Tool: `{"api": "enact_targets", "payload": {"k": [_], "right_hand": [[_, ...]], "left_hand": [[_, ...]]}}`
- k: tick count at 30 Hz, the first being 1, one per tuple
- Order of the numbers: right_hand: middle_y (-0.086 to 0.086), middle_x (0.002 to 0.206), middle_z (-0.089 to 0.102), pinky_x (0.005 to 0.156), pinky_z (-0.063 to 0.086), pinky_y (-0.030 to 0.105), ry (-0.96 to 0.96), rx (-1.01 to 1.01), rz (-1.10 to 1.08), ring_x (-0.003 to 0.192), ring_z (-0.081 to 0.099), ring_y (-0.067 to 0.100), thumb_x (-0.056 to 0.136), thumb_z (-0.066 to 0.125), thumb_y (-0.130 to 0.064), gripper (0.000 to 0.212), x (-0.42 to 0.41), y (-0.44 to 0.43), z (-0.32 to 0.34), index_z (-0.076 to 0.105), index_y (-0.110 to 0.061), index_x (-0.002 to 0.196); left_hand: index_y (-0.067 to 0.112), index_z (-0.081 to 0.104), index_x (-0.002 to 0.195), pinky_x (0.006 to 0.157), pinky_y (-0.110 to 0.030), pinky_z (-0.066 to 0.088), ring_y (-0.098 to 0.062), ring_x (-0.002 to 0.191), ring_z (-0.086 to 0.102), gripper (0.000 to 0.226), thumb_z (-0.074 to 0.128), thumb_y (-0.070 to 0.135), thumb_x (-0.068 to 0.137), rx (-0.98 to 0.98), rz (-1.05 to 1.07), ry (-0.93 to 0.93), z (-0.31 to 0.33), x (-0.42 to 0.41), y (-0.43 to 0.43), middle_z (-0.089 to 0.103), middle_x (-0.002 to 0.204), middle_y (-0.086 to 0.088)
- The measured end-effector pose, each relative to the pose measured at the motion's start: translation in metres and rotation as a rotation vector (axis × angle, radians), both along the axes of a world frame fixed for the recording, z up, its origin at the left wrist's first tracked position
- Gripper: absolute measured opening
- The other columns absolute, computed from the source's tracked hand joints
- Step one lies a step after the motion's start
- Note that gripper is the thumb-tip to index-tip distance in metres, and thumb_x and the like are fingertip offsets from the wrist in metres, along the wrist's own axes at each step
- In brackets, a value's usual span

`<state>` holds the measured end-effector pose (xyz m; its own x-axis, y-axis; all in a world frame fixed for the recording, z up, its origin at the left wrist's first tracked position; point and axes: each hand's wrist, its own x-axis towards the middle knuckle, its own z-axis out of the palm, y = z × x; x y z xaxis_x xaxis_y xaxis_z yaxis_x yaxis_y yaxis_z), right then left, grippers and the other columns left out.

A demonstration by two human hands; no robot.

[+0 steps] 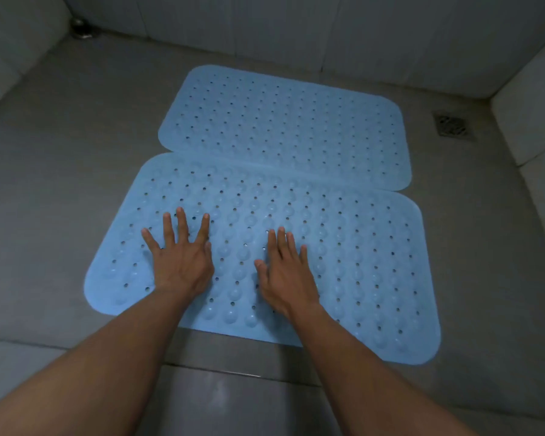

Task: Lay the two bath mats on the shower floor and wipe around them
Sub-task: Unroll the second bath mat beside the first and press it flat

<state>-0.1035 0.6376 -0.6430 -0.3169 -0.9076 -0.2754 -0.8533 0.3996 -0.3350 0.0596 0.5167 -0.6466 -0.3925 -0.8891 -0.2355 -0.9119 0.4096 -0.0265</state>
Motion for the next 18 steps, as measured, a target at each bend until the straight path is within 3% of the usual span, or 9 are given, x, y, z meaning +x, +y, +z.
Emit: {"api": "enact_targets", "payload": {"k": [6,12,18], "right_hand": [[0.005,0.165,-0.017,0.12,-0.01,0.055,0.149,0.099,-0.186,0.151,-0.018,0.022,0.098,0.012,-0.065,0.079,-0.081,0.073,-0.009,-0.013,-0.019,0.157],[0.006,0.164,-0.02,0.119,-0.01,0.057,0.151,0.141,-0.324,0.15,-0.022,0.021,0.099,0.009,-0.062,0.074,-0.122,0.123,-0.023,-0.018,-0.022,0.156],[0.005,0.164,-0.019,0.119,-0.013,0.054,0.138,0.082,-0.319,0.15,-0.022,0.019,0.099,0.012,-0.063,0.077,-0.129,0.133,-0.03,-0.017,-0.019,0.156]], "left_hand": [[0.036,-0.013,0.156,0.115,-0.067,-0.01,-0.033,0.15,-0.019,0.063,0.009,0.057,0.1,0.057,-0.177,0.159,-0.006,-0.09,0.063,-0.017,0.164,-0.012],[0.041,-0.016,0.154,0.113,-0.069,-0.011,-0.034,0.148,-0.026,0.064,0.001,0.066,0.096,0.099,-0.309,0.15,-0.025,-0.15,0.113,-0.023,0.164,-0.008],[0.041,-0.018,0.153,0.111,-0.071,-0.013,-0.033,0.147,-0.03,0.073,0.003,0.075,0.092,0.095,-0.275,0.142,-0.039,-0.158,0.126,-0.029,0.162,-0.003]]}}
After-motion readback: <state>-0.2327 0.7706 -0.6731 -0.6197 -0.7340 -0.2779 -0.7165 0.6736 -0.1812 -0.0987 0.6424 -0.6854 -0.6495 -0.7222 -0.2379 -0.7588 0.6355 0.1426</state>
